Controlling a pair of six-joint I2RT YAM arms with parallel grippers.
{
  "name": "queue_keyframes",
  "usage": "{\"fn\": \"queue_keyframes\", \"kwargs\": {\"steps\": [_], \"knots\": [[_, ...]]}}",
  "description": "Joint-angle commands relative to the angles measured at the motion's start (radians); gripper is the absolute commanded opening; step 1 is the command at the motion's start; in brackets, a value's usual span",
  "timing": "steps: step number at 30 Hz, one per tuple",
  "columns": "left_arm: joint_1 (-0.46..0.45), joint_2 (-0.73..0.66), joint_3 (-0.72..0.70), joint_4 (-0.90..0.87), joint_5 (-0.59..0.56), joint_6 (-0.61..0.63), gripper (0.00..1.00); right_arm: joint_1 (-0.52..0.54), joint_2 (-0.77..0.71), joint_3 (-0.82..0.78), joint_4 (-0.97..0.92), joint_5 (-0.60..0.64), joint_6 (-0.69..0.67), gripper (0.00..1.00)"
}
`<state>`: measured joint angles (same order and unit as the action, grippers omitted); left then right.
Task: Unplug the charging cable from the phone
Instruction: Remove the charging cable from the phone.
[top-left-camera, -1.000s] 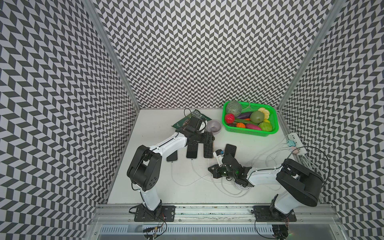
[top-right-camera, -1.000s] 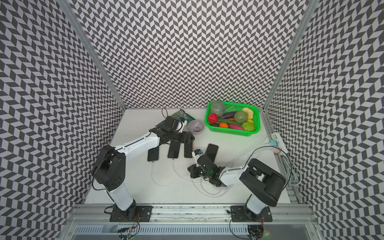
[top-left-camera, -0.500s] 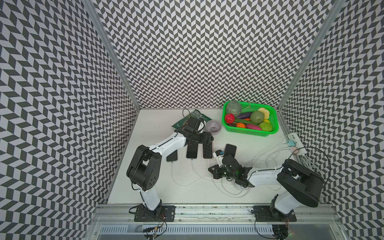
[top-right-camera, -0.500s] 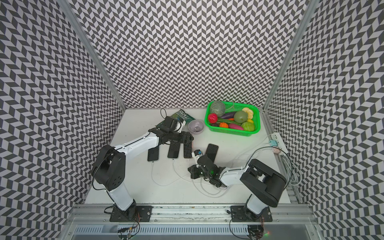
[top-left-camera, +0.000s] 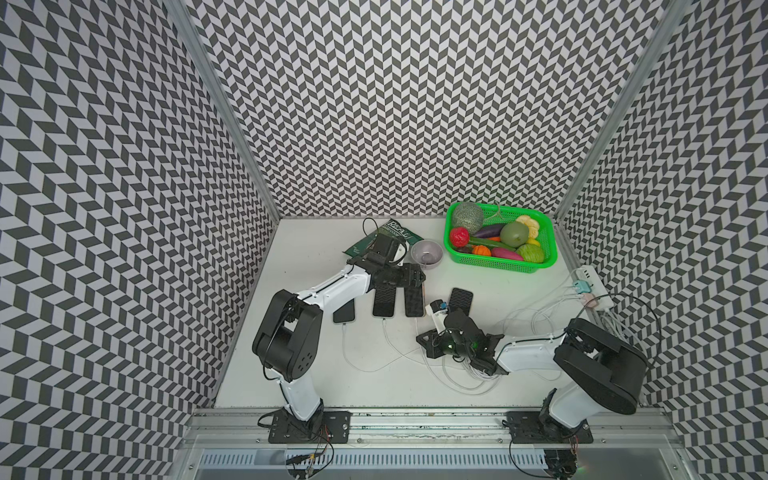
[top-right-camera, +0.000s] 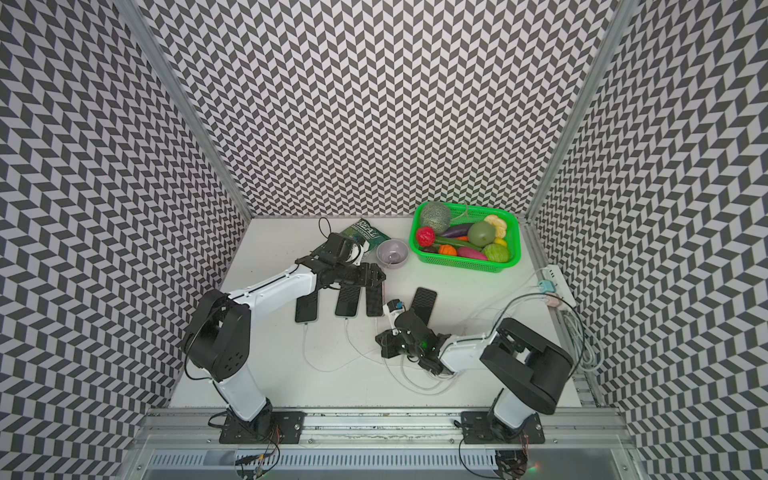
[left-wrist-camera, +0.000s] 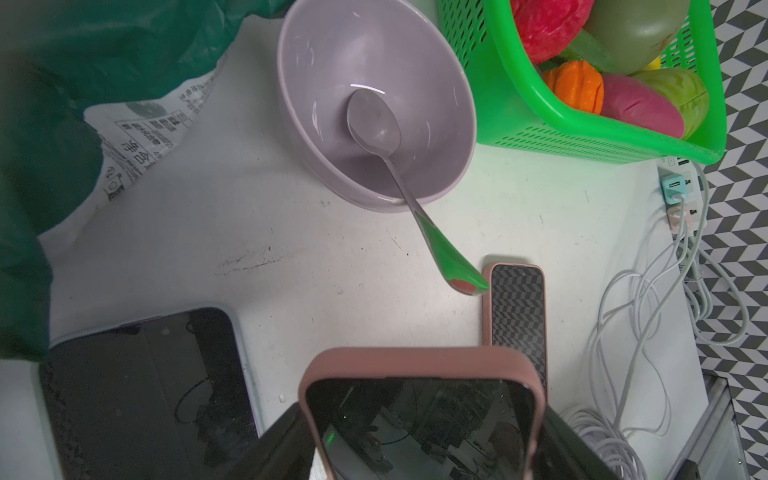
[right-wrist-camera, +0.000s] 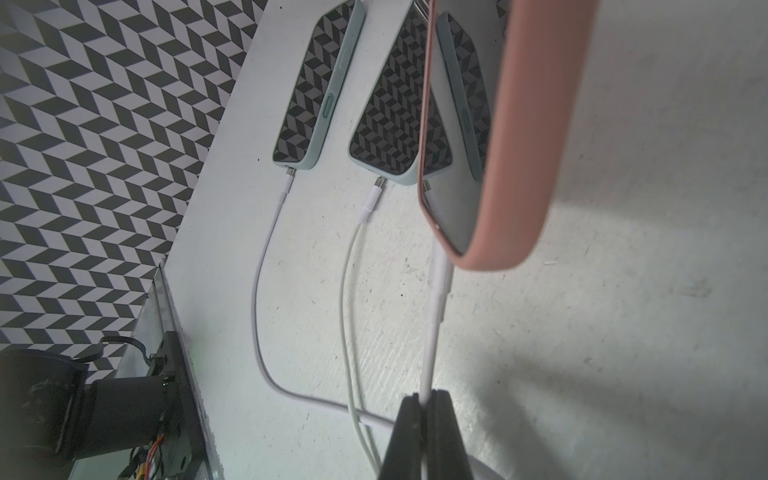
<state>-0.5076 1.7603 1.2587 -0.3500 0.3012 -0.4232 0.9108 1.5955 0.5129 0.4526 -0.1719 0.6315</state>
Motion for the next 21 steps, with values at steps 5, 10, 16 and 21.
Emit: {"fn": "queue_keyframes", "kwargs": {"steps": [5, 10, 16, 21], "knots": [[0.034, -0.071, -0.004, 0.108, -0.025, -0.013, 0.0, 0.02, 0.013, -0.01, 0.032, -0.022, -0.009, 0.0], [0.038, -0.074, -0.009, 0.117, -0.016, -0.014, 0.0, 0.022, 0.021, -0.007, 0.036, -0.025, -0.006, 0.0], [0.036, -0.061, -0.006, 0.118, 0.012, -0.012, 0.0, 0.032, 0.039, 0.018, 0.029, -0.037, -0.013, 0.08], [0.017, -0.04, 0.009, 0.1, 0.018, 0.002, 0.0, 0.043, 0.053, 0.036, 0.018, -0.035, -0.021, 0.18]]}}
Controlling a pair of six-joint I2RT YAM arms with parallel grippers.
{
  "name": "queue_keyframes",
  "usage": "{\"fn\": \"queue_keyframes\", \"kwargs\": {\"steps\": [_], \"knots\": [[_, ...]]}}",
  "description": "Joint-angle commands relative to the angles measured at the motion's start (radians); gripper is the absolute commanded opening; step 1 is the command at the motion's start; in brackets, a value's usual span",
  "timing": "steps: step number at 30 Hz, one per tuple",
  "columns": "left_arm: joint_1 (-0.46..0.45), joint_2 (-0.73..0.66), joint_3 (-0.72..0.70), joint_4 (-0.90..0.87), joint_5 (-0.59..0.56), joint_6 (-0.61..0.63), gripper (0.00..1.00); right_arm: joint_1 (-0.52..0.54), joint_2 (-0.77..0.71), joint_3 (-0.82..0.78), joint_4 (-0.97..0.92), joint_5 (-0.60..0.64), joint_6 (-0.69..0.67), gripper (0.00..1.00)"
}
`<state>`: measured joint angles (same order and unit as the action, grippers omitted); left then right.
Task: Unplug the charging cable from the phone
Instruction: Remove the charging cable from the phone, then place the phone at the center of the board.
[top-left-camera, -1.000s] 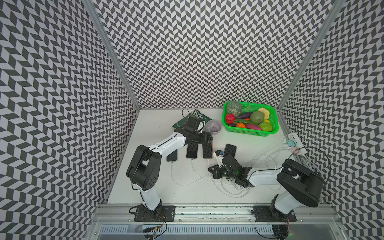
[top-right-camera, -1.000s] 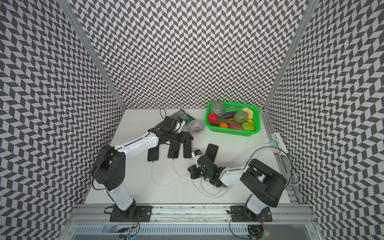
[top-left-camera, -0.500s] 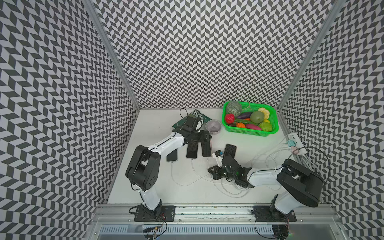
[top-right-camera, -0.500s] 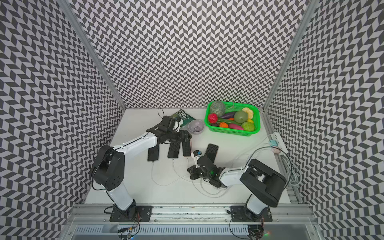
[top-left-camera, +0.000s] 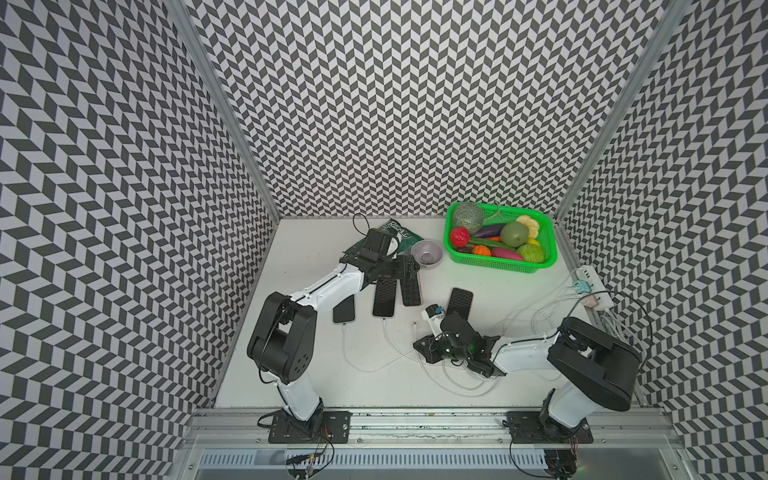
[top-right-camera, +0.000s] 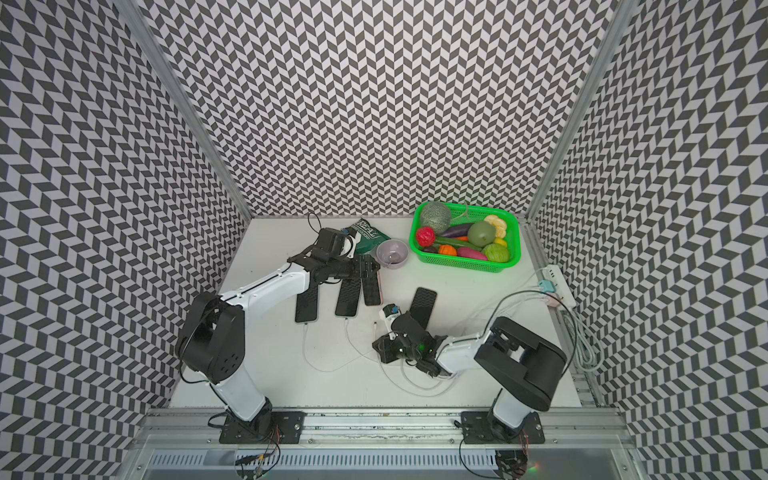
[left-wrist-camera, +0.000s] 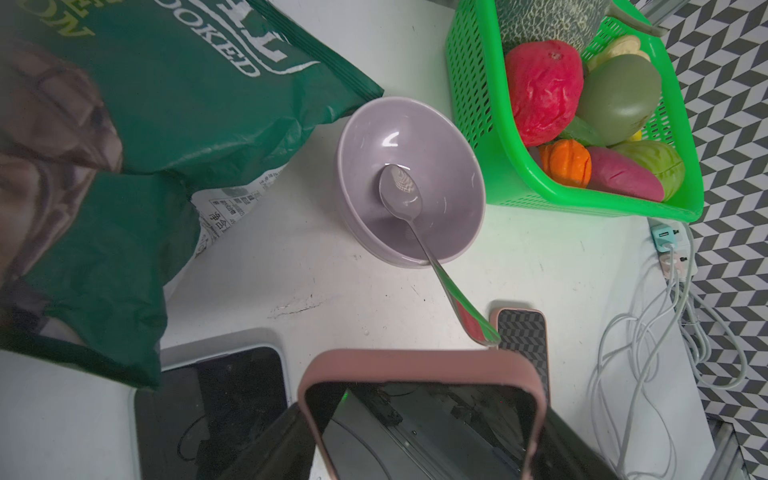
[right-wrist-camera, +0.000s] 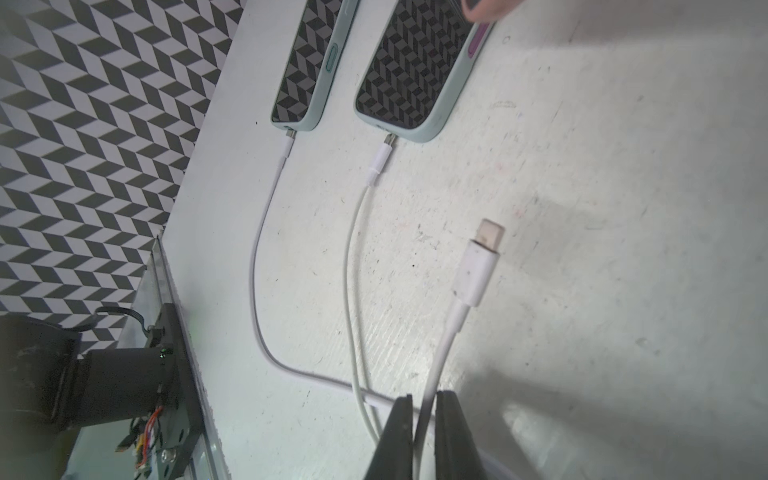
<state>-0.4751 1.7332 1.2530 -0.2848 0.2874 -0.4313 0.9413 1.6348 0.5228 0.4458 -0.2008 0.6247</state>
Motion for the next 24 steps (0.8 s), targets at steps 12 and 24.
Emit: {"fn": "queue_keyframes", "kwargs": {"steps": [12, 24], "knots": [[-0.078, 0.048, 0.081, -0.06, -0.042, 0.067, 0.0, 0.016, -0.075, 0.012, -0.037, 0.056, -0.036, 0.5], [-0.118, 0.136, 0.169, -0.165, -0.132, 0.084, 0.0, 0.014, -0.367, -0.071, -0.165, 0.18, -0.052, 0.71]]}}
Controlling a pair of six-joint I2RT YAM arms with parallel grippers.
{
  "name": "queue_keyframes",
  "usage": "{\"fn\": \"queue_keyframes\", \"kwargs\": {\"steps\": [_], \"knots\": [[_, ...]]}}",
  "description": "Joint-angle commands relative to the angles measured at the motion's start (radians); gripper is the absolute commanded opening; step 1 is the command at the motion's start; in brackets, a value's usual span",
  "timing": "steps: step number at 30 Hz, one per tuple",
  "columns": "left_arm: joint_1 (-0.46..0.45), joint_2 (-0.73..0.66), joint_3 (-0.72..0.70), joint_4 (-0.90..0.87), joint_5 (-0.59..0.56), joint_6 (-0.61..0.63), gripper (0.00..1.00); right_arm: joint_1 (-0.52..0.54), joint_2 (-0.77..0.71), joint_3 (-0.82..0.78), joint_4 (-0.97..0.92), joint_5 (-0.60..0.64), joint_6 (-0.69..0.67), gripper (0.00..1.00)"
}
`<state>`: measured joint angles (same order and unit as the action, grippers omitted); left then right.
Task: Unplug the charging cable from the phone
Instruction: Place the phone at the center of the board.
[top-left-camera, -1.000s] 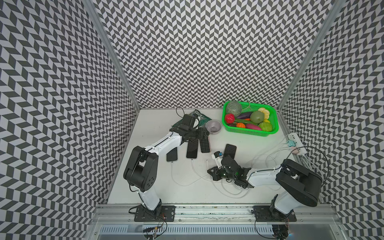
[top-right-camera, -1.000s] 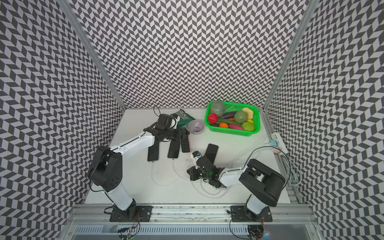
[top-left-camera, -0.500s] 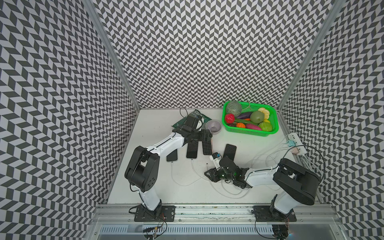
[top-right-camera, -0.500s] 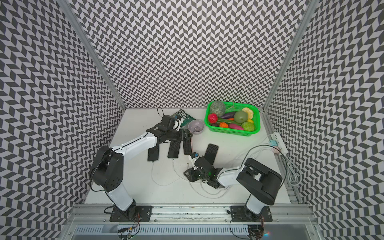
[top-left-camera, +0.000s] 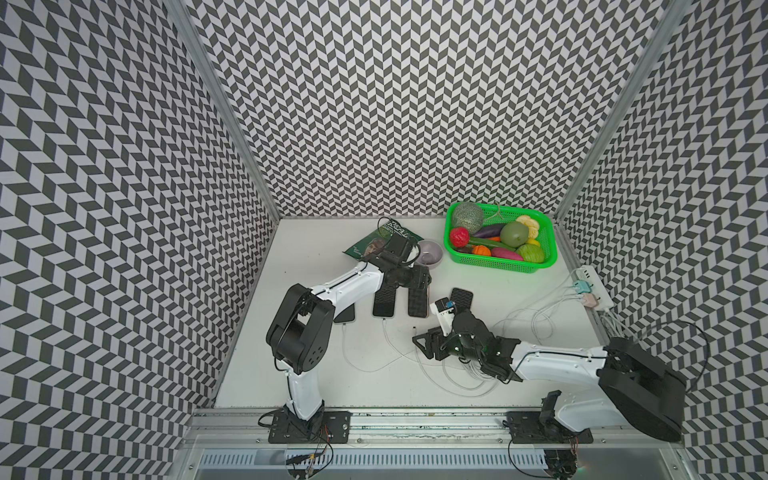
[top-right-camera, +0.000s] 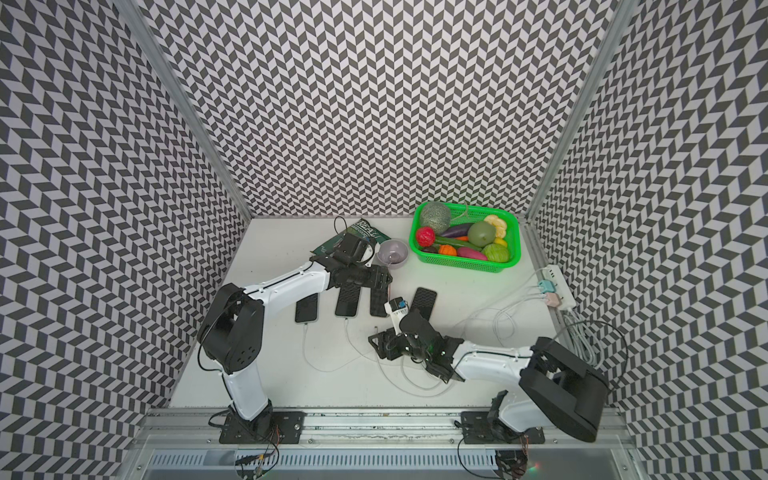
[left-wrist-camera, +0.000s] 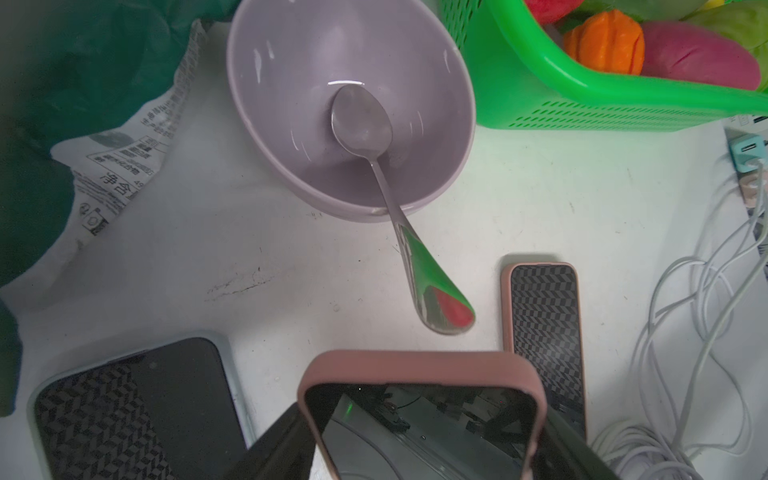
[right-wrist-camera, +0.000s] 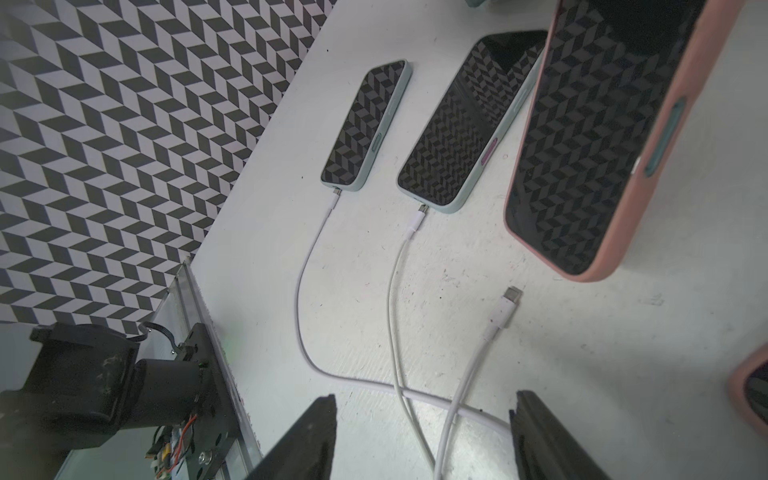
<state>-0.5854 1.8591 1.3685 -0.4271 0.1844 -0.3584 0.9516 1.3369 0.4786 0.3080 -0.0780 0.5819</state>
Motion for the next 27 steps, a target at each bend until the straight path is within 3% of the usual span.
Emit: {"fn": "queue_keyframes", "kwargs": {"steps": [1, 12, 27], "knots": [[-0.011, 0.02, 0.063, -0.032, -0.035, 0.015, 0.0, 0.003, -0.09, -0.031, -0.042, 0.067, -0.005, 0.72], [-0.045, 0.163, 0.208, -0.157, -0.135, 0.021, 0.0, -0.004, -0.342, -0.119, -0.131, 0.165, 0.025, 0.82], [-0.065, 0.291, 0.3, -0.194, -0.188, -0.018, 0.17, -0.058, -0.474, -0.199, -0.138, 0.21, 0.044, 0.88]]}}
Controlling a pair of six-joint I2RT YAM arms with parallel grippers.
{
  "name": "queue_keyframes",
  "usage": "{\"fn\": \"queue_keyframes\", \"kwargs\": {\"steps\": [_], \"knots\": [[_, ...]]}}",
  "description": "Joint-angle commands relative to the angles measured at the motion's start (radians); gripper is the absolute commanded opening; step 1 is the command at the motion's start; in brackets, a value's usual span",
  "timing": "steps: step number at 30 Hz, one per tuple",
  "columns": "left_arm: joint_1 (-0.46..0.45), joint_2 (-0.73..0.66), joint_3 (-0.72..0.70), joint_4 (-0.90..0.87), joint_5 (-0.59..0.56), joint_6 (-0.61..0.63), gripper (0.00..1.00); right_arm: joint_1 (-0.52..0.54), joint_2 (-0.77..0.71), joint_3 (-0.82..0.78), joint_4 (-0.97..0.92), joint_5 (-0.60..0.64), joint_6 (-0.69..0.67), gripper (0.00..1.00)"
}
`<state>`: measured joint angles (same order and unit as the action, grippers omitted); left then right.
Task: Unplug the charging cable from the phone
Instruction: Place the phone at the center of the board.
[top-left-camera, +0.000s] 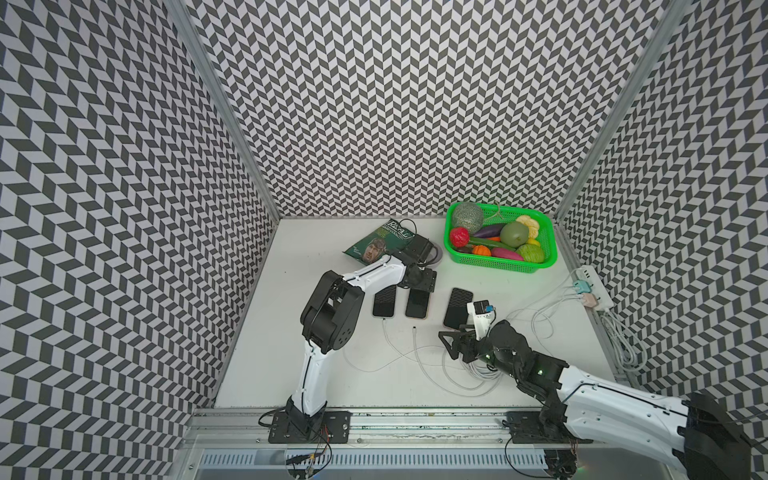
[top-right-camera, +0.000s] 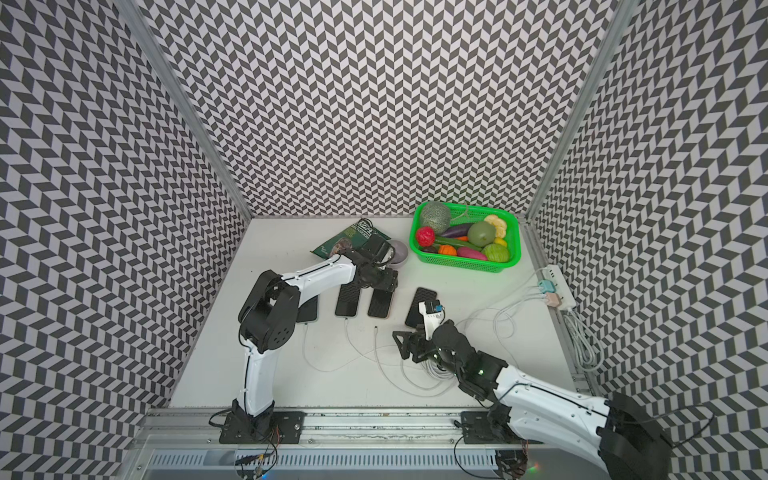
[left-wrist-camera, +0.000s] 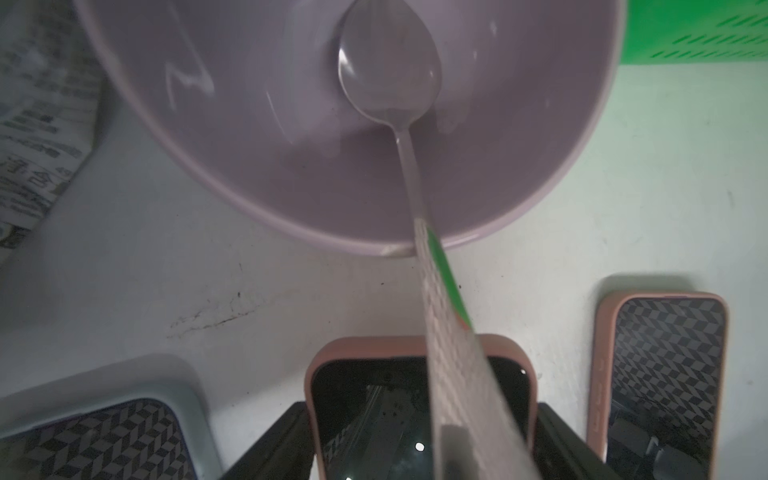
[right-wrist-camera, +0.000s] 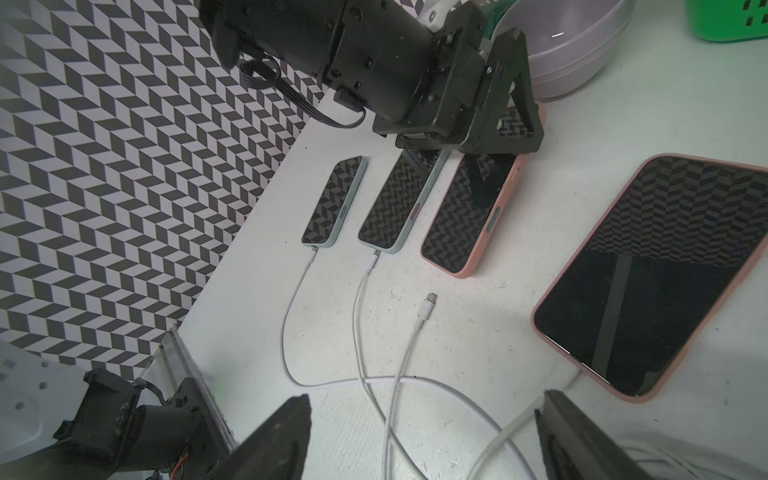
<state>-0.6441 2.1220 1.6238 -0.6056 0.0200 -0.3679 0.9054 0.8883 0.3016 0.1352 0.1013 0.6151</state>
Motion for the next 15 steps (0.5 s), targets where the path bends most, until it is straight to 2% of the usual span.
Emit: {"fn": "queue_keyframes", "kwargs": {"steps": [1, 7, 10, 15], "knots": [[-0.006, 0.036, 0.051, -0.018, -0.026, -0.011, 0.19, -0.016, -0.032, -0.028, 0.039, 0.033, 0.013, 0.88], [-0.006, 0.062, 0.075, -0.023, -0.034, -0.016, 0.33, -0.052, -0.061, -0.042, 0.025, 0.025, 0.015, 0.89], [-0.008, 0.063, 0.079, -0.021, -0.036, -0.012, 0.46, -0.063, -0.069, -0.047, 0.025, 0.019, 0.015, 0.9], [-0.009, 0.044, 0.058, 0.008, -0.029, -0.015, 0.76, -0.078, -0.066, -0.05, 0.027, 0.01, 0.013, 0.9]]}}
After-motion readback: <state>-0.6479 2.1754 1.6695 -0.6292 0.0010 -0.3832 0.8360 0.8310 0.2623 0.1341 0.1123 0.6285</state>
